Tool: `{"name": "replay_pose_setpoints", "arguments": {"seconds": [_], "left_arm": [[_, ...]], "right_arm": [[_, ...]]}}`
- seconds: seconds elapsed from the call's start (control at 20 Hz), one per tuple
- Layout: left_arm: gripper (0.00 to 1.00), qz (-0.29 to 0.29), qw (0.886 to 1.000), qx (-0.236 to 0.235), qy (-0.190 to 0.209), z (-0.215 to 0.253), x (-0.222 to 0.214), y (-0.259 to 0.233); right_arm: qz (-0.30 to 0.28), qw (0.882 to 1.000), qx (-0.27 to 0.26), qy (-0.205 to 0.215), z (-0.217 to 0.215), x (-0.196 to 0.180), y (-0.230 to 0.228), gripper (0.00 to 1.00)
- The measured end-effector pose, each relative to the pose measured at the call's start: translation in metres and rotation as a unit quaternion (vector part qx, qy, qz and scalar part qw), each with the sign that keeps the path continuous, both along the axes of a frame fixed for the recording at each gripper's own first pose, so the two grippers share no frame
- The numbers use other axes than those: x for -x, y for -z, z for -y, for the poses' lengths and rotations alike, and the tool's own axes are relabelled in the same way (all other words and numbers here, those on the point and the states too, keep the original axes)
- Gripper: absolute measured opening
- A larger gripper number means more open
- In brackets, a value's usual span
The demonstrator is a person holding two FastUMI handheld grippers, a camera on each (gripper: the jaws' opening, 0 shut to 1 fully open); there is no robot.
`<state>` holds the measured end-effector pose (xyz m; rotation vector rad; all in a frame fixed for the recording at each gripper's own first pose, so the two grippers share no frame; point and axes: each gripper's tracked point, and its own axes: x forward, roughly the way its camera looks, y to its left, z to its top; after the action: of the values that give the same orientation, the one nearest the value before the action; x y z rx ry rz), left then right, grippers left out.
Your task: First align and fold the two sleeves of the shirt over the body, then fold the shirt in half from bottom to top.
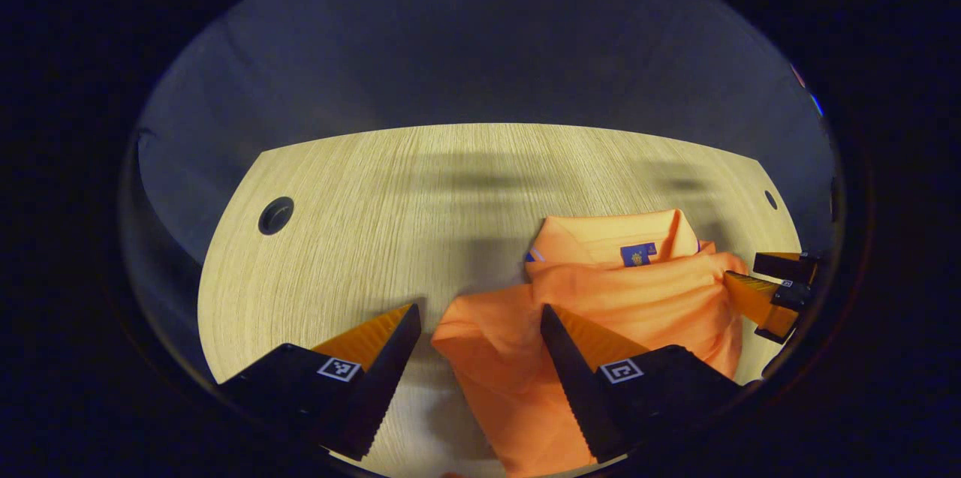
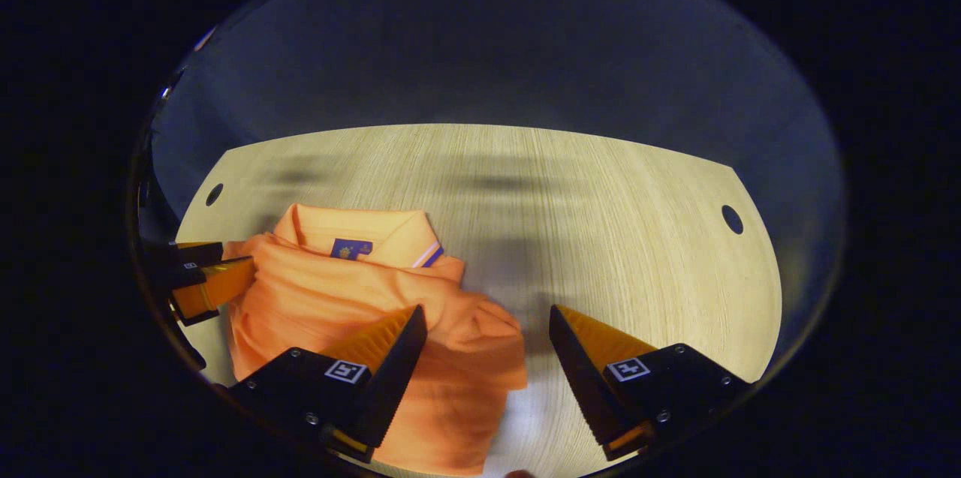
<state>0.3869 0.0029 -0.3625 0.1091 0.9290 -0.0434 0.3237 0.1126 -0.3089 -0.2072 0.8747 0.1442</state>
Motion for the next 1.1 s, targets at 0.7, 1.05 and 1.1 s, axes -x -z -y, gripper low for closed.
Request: {"name": "replay_pose_setpoints", "arguments": {"seconds": [0.7,1.05,1.1], "left_arm": [[0.99,0.186,0.982,0.000,0.020,0.012,0.061,-0.193],[0.98,0.325,0.945,0.011,0.026,0.018,0.151,-0.314],[0.99,0.340,0.940,0.014,0.023,0.017,0.164,-0.326]], "right_arm": [[0.130,0.990,-0.057,-0.023,-0.006,0.073,-0.161,1.00],[0.254,0.960,-0.112,-0.033,0.002,0.151,-0.266,0.99],[0.269,0.955,-0.122,-0.035,0.004,0.162,-0.279,0.99]]}}
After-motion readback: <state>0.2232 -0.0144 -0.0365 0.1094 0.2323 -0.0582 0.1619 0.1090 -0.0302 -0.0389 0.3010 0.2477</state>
